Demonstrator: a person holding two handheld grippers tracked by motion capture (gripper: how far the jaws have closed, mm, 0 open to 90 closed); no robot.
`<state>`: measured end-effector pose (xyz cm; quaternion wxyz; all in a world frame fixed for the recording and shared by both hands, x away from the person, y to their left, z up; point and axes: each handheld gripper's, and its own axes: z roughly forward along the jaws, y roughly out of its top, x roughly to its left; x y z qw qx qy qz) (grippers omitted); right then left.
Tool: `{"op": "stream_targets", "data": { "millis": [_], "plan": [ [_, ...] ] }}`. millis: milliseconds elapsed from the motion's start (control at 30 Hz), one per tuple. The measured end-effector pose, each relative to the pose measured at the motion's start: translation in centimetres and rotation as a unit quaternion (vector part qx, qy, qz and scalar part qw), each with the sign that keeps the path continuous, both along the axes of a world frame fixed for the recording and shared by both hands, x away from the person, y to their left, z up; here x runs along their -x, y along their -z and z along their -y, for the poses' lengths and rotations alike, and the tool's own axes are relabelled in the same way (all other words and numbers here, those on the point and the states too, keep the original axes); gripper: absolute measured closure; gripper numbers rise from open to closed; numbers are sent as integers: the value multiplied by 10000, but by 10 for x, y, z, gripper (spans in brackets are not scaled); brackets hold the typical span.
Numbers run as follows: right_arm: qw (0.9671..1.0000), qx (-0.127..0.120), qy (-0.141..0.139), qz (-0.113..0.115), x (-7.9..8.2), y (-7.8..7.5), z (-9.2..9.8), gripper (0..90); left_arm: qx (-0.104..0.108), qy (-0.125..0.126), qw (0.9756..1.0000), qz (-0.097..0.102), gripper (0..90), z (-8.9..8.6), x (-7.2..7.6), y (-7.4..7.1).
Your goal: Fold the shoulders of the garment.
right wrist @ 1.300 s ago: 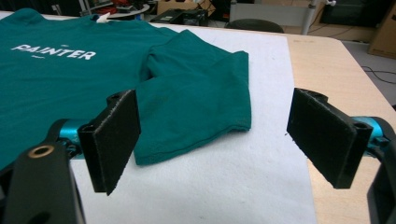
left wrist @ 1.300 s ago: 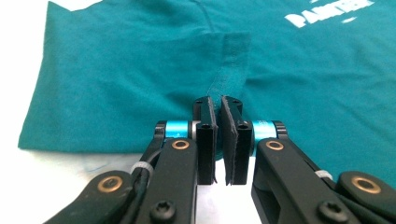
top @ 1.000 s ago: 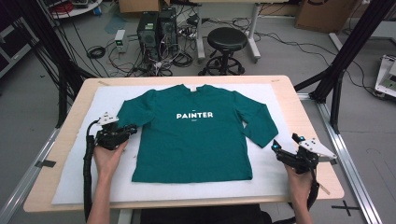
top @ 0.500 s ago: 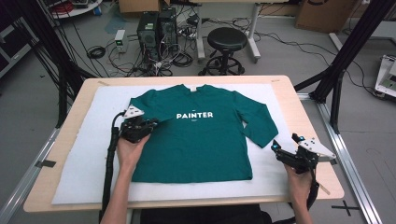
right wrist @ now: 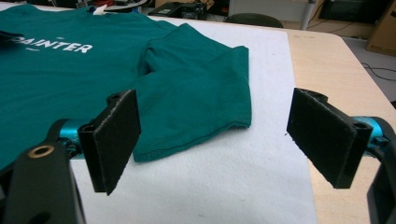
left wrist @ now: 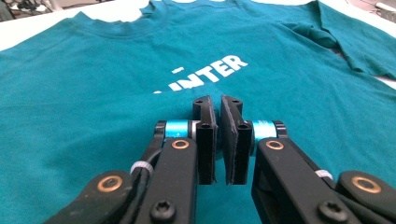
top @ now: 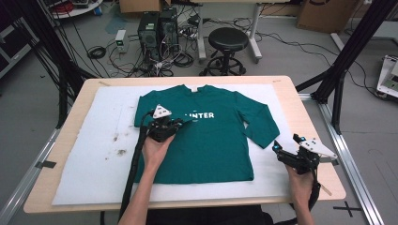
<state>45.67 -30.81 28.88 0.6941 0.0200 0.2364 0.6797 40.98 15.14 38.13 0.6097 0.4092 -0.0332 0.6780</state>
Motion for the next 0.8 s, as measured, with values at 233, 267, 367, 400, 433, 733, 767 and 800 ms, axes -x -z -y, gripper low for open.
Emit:
{"op": "stream_targets", "data": {
  "millis": [233, 267, 367, 400, 433, 733, 767, 800],
  "plan": [
    [10000, 2, 26, -6, 0, 0, 0, 180, -169, 98, 9998, 49, 843, 27, 1, -5],
    [10000, -2, 36, -2, 0, 0, 0, 179, -208, 119, 9997, 69, 843, 32, 1, -5],
    [10000, 8, 45, -5, 0, 0, 0, 179, -329, 120, 9994, 53, 843, 46, 1, -6],
    [10000, 6, 39, -10, 0, 0, -1, 179, -379, 45, 9993, 47, 843, 51, 1, -6],
    [10000, 6, 51, 1, 0, -1, 0, 179, -419, 27, 9991, 72, 843, 57, 0, -6],
    [10000, 10, 60, -22, 0, -1, -1, 179, -683, -30, 9977, -40, 843, 87, -9, -8],
    [10000, 6, 58, -25, 0, -1, -1, 179, -705, -29, 9975, -43, 843, 89, -10, -8],
    [10000, 4, 58, -34, 0, -1, -1, 179, -718, -18, 9974, -41, 843, 91, -10, -8]
  ]
}}
